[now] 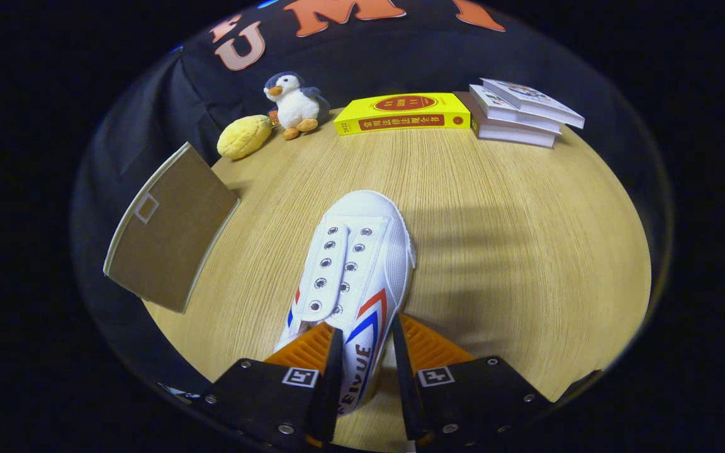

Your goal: Open the storage box then place both shoes into the box .Put the left shoe in first, then the right shoe, with the right side of both shoes facing outward in a uniform manner.

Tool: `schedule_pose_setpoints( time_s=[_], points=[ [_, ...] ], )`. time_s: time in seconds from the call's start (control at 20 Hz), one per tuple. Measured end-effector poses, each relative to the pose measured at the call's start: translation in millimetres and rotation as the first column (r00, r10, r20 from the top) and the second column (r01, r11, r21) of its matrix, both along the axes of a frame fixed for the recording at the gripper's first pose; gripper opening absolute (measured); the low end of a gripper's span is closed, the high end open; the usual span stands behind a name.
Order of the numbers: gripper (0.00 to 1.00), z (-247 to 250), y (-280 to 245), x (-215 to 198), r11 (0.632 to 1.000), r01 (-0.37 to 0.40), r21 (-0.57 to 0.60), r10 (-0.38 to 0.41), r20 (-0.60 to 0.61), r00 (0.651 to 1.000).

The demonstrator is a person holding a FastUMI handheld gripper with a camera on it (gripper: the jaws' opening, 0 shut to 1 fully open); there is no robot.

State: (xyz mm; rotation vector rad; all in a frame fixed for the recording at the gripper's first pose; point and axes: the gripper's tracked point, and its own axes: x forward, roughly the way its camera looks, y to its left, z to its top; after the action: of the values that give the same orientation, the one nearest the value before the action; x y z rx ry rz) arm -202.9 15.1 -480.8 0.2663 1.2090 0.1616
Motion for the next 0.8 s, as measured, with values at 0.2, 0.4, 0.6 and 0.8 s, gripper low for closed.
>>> schedule_pose_setpoints(
  time_s=[0.2, 0.4, 0.6, 0.8],
  points=[
    [0.34, 0.6, -0.4, -0.2, 1.0, 0.009, 0.021, -0.009, -0.005, 1.0],
    [0.18, -0.1, -7.5, -0.3, 0.994, 0.071, 0.077, -0.069, -0.033, 0.997],
    [0.04, 9.8, -5.0, 1.2, 0.975, 0.168, 0.143, -0.159, -0.074, 0.985],
    [0.03, 42.2, 15.8, 31.0, 0.951, 0.235, 0.2, -0.239, -0.003, 0.971]
  ],
)
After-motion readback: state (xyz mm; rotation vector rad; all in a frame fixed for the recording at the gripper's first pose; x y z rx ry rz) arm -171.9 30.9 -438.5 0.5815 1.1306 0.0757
